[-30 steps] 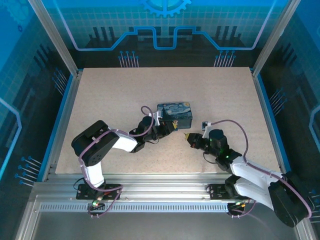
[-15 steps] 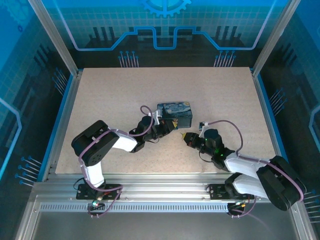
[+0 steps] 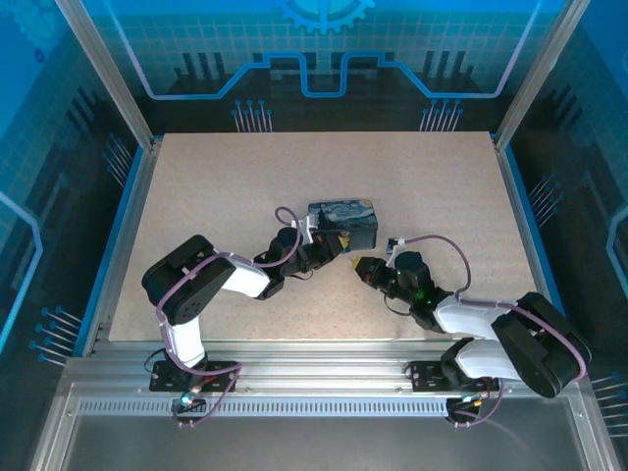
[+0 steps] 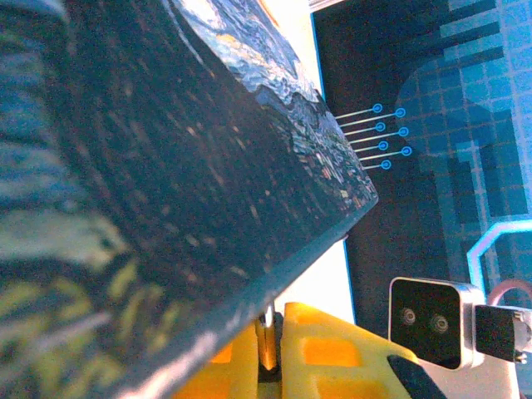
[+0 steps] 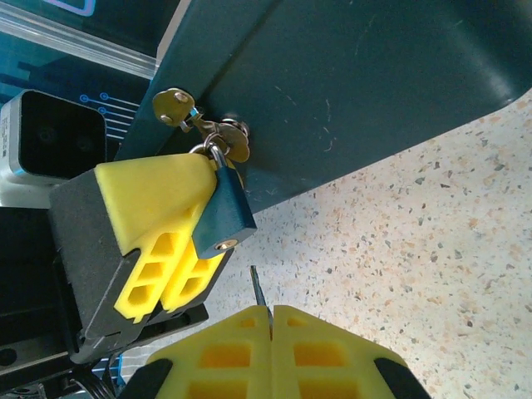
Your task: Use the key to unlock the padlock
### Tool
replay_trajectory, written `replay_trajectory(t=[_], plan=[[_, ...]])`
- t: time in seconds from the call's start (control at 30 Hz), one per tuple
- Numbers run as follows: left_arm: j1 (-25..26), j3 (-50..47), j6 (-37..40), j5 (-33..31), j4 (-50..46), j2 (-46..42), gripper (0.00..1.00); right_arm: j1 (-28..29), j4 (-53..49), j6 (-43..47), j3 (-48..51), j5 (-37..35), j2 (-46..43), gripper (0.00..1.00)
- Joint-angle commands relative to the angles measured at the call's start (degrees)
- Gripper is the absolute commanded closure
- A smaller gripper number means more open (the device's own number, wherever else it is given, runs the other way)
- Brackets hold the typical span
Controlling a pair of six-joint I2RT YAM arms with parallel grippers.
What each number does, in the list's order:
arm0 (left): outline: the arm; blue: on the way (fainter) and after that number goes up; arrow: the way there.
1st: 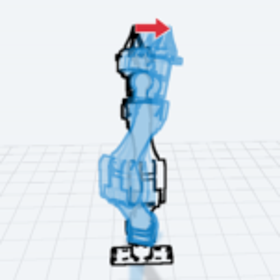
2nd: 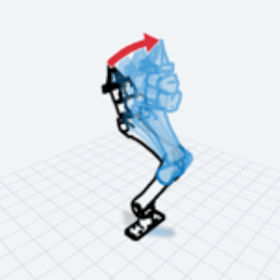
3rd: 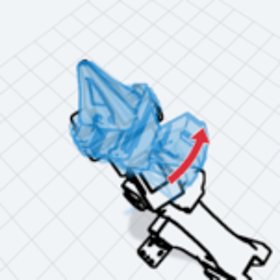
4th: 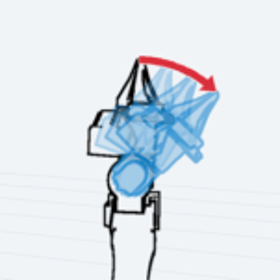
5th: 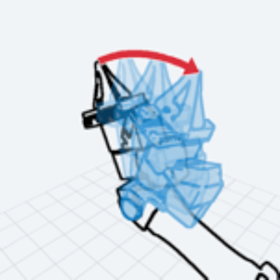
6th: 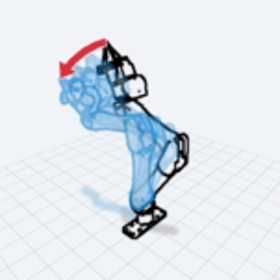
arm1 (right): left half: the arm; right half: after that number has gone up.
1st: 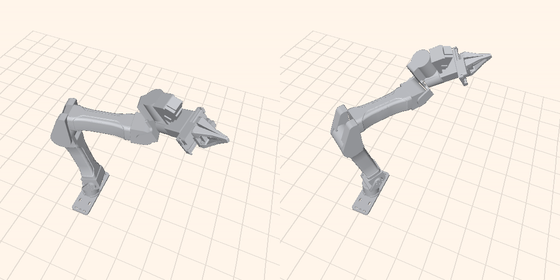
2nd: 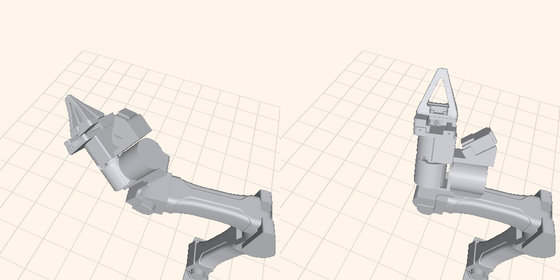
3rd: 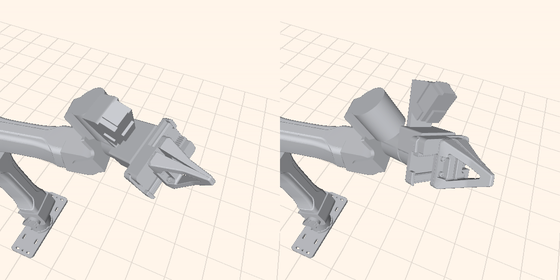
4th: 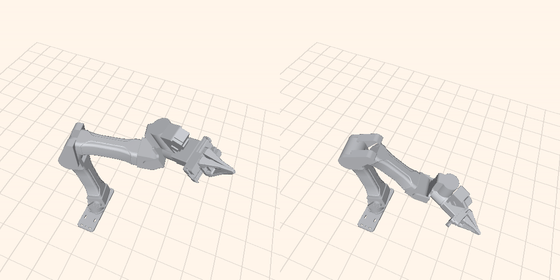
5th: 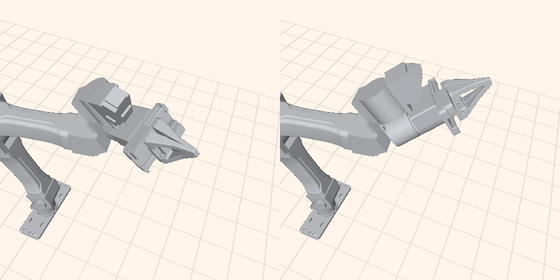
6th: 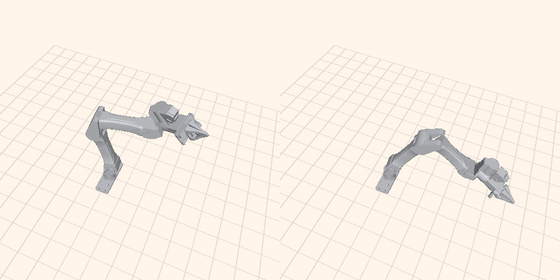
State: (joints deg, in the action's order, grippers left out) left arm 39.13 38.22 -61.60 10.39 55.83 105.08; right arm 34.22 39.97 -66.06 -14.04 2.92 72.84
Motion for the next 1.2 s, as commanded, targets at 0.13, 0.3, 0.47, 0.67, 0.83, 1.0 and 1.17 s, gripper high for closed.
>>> replay_trajectory(t=[0.13,0.3,0.47,0.67,0.83,1.0,1.17], plan=[[-0.47,0.98,-1.24,1.44,4.69,1.51,1.00,1.20,3.36,-1.61,-2.58,-1.78,0.81,1.00],[-0.50,0.81,-2.08,1.52,6.01,2.15,1.00,1.33,2.84,-1.70,-3.03,-2.41,1.24,1.00],[-0.64,0.63,-2.29,1.60,6.47,2.15,1.00,1.55,3.98,-2.07,-2.83,-2.21,2.40,1.00],[-0.89,0.37,-2.54,1.60,6.96,1.97,1.00,1.73,3.68,-2.27,-2.09,-2.72,2.09,1.00],[-0.99,0.28,-2.57,1.57,7.28,1.97,1.00,1.76,3.34,-2.30,-1.58,-2.92,1.78,1.00],[-0.99,0.37,-2.71,1.56,7.27,1.97,1.00,1.88,2.91,-2.25,-1.05,-3.24,1.13,1.00],[-1.08,0.19,-2.60,1.58,7.27,1.72,1.00,1.86,2.57,-2.38,-0.15,-3.74,0.72,1.00]])
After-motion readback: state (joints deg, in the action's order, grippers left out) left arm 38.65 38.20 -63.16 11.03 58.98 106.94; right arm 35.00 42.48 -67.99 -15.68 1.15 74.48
